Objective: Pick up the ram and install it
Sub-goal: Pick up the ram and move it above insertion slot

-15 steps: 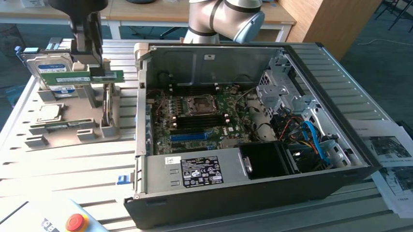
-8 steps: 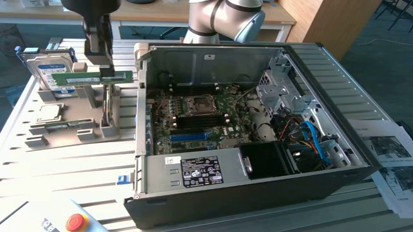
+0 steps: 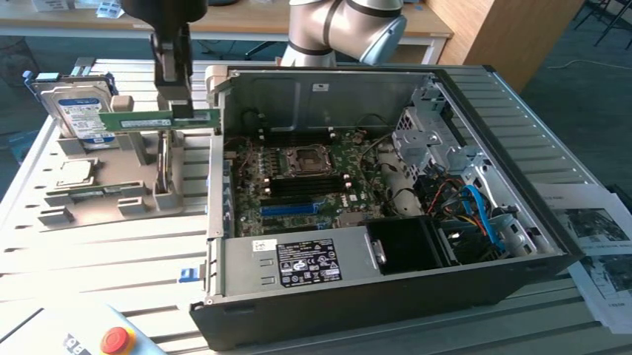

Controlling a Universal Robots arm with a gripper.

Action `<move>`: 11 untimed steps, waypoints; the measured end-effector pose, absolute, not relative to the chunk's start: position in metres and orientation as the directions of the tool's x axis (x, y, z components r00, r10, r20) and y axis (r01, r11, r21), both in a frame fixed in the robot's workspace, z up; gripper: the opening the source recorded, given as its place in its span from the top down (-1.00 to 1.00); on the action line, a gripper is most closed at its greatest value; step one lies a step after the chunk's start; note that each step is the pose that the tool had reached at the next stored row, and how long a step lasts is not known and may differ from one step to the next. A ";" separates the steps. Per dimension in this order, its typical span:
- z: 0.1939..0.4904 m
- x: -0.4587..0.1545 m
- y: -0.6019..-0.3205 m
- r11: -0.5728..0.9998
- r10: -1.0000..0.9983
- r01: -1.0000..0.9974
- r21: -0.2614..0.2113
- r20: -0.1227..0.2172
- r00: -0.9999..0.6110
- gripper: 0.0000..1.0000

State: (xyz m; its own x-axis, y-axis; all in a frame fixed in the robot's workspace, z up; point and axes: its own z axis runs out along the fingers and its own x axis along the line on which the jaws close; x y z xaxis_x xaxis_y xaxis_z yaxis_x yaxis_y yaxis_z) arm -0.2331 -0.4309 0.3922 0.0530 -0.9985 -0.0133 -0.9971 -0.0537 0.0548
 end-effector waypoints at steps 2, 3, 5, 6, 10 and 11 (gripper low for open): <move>0.392 -0.228 -0.431 -0.054 -0.998 -0.997 0.055 -0.013 0.053 0.76; 0.392 -0.225 -0.431 -0.054 -0.998 -0.997 0.055 -0.013 0.054 0.76; 0.392 -0.220 -0.432 -0.055 -0.998 -0.997 0.055 -0.013 0.054 0.76; 0.392 -0.217 -0.432 -0.055 -0.998 -0.997 0.055 -0.013 0.055 0.76; 0.392 -0.206 -0.432 -0.056 -0.998 -0.997 0.055 -0.013 0.056 0.76; 0.392 -0.203 -0.433 -0.057 -0.998 -0.997 0.055 -0.013 0.056 0.76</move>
State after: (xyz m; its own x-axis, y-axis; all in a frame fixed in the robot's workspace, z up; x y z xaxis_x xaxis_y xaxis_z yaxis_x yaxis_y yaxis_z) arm -0.2033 -0.4326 0.3922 0.0559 -0.9983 -0.0133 -0.9969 -0.0566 0.0549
